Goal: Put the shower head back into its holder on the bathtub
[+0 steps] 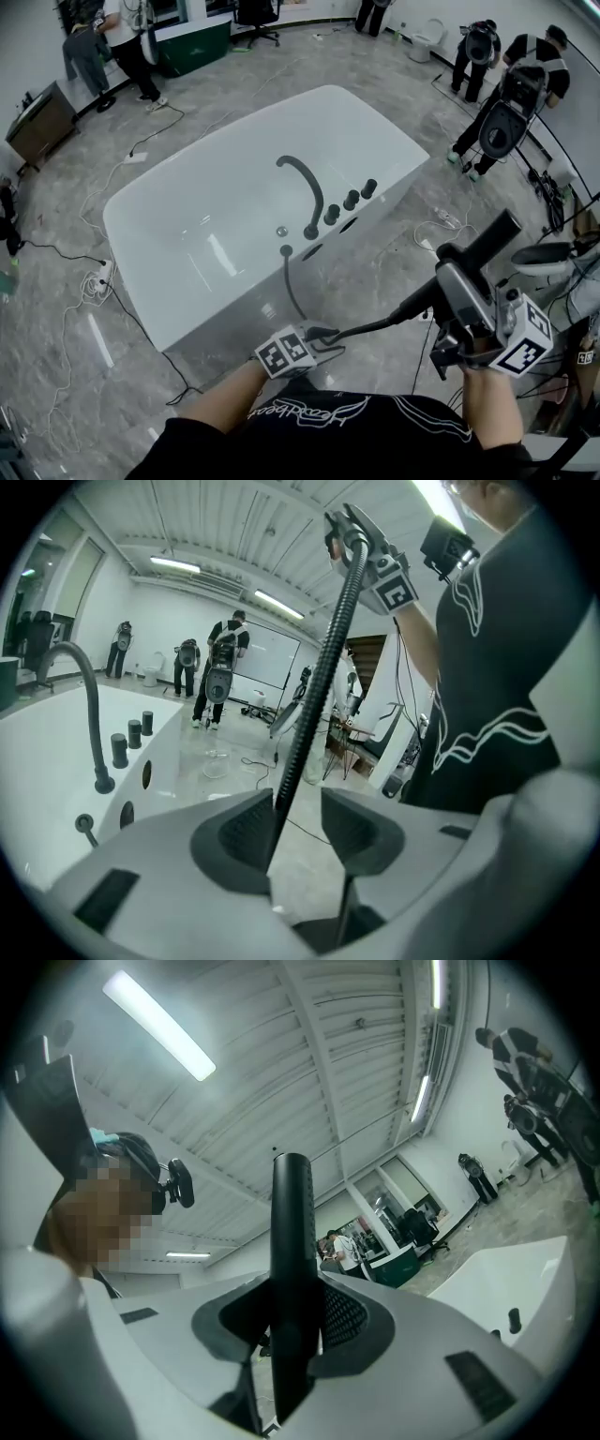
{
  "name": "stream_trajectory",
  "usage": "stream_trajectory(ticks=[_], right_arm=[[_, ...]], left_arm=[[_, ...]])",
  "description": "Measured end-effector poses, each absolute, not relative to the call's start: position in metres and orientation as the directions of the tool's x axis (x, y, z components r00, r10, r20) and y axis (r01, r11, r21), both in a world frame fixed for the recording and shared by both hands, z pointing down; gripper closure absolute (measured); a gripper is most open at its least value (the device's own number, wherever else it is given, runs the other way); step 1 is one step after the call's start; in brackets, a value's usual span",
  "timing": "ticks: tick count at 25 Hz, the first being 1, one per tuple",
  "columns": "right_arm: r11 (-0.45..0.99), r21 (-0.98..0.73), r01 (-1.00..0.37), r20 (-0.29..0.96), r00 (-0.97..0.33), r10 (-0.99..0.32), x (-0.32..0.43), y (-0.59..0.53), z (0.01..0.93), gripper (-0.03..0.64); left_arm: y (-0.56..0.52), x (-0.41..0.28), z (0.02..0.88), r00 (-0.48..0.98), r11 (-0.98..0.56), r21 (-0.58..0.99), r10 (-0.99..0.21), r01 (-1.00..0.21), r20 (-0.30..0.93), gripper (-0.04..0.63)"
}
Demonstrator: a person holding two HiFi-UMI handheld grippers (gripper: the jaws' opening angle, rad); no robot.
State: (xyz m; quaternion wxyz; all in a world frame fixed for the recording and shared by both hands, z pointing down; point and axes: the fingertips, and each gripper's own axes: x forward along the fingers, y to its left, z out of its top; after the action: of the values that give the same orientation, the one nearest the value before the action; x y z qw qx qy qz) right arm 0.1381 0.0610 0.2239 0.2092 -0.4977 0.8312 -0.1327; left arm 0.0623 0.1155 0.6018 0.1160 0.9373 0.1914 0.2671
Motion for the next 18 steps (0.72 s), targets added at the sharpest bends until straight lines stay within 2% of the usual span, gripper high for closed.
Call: stream_trajectory(ticks=[5, 6, 7, 8, 14, 18], right_arm=[[0.464, -0.433, -0.773, -0.217, -0.411, -0.886, 0.148, 0.037, 0.224, 0.495], [0.46, -0.428, -0.778, -0.212, -0.408, -0.888, 0.149, 0.033, 0.225, 0.495], [0.453, -0.421, -0.786, -0.206, -0.403, -0.892, 0.15, 0.028, 0.225, 0.495], [0.445, -0.415, -0.794, -0.198, -0.398, -0.896, 0.153, 0.024, 0.225, 0.495], [0.386, -0.375, -0.843, -0.15, -0.355, -0.923, 0.173, 0.001, 0.235, 0.497], [0.266, -0.293, -0.918, -0.033, -0.269, -0.963, 0.198, -0.014, 0.268, 0.497]], left_arm=[[0.099, 0.09, 0.613, 0.792, -0.895, 0.317, 0.43, 0.313, 0.433, 0.437], [0.096, 0.092, 0.615, 0.79, -0.895, 0.316, 0.432, 0.315, 0.435, 0.463], [0.093, 0.094, 0.617, 0.787, -0.894, 0.315, 0.434, 0.318, 0.438, 0.516], [0.09, 0.095, 0.617, 0.785, -0.893, 0.316, 0.436, 0.32, 0.44, 0.522], [0.061, 0.09, 0.622, 0.768, -0.891, 0.336, 0.438, 0.304, 0.467, 0.531], [0.041, 0.071, 0.631, 0.756, -0.895, 0.359, 0.424, 0.265, 0.499, 0.532]])
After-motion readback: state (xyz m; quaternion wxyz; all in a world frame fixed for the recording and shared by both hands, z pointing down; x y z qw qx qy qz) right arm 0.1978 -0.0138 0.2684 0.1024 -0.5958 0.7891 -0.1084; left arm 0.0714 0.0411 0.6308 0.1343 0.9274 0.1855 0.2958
